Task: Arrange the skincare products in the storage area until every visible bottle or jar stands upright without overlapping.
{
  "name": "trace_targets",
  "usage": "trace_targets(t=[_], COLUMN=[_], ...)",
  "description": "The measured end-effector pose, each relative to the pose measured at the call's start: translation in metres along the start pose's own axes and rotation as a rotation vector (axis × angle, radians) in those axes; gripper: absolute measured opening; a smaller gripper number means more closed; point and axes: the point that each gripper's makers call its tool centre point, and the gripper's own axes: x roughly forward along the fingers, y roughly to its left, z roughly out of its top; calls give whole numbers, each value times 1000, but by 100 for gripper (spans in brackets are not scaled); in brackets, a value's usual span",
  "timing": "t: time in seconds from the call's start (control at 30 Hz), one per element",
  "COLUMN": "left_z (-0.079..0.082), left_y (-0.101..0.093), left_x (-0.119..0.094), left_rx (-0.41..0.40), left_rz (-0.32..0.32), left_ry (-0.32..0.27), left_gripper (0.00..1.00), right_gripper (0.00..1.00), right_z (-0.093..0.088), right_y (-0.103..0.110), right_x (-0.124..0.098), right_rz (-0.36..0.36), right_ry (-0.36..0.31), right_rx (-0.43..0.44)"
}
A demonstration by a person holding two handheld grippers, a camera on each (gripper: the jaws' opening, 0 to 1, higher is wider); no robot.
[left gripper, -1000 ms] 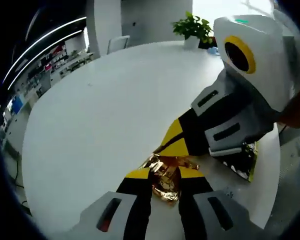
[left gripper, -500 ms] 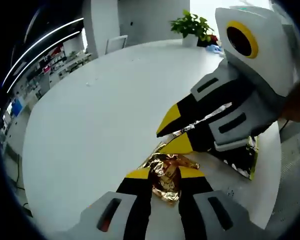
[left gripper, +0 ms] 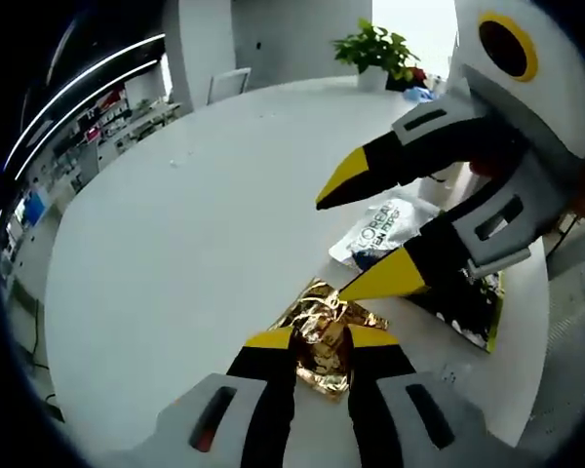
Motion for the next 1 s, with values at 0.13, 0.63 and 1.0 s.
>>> trace_targets(t=[0.13,0.63,1.0], left_z=[1,8,8], left_y=[1,4,-9], left_x=[-1,-20,-48], left_rx=[1,-6,-31], left_rz=[1,22,41], left_ry=[4,-12,-29], left_gripper=[17,28,45], right_gripper=[37,49,70], right_z=[-2,6,15], right_y=[-2,4,36], right_x=[-4,-26,-64], right_rz=[-3,30,115], right_ry=[3,-37,-91], right_rx=[4,36,60])
